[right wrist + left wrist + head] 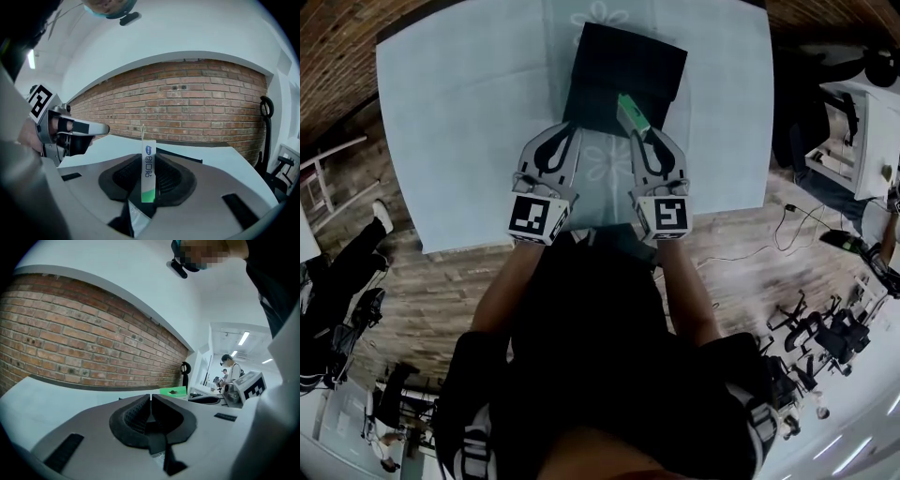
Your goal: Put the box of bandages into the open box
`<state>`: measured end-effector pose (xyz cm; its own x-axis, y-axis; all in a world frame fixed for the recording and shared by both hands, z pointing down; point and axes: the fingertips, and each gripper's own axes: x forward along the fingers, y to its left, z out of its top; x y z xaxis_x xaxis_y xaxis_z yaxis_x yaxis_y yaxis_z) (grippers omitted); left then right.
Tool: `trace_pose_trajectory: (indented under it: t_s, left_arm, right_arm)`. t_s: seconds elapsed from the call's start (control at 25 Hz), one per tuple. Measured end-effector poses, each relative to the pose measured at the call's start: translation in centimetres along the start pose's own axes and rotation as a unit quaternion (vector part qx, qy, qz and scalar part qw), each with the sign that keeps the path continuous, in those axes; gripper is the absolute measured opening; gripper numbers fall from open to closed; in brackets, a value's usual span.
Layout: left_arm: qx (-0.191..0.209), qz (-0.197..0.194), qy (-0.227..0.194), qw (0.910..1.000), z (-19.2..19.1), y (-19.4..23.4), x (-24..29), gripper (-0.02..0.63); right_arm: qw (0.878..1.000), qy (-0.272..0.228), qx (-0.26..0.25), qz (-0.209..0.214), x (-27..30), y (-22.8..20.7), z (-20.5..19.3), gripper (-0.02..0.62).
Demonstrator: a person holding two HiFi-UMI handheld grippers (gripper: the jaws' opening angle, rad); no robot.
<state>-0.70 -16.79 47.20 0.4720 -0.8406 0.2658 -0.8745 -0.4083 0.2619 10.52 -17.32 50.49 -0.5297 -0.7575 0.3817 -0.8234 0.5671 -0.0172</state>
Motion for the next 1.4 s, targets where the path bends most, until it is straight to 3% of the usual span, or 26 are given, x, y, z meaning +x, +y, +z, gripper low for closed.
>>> trace_pose_trajectory:
  t_s: [0.68,1.0,1.4]
  left_arm:
    - [-0.028,0.03,0.005,0.9992,-1.8,2.1,1.0,0.04]
    - [-0.031,0.04,0.007,0.9987,-2.1,3.3,1.0,0.04]
    - [-0.035,0.038,0.012,0.9986,-2.7,3.3,1.2,0.04]
  right_arm:
    - [0.985,0.065,-0.157,0.018,4.3,0.3,-4.1,0.101]
    - [0.956,0.113,-0.27,0.01,5.9,0.1,-6.5,0.101]
    - [0.925,0.16,-0.344,0.003,7.4,-0.3,-9.1,0.101]
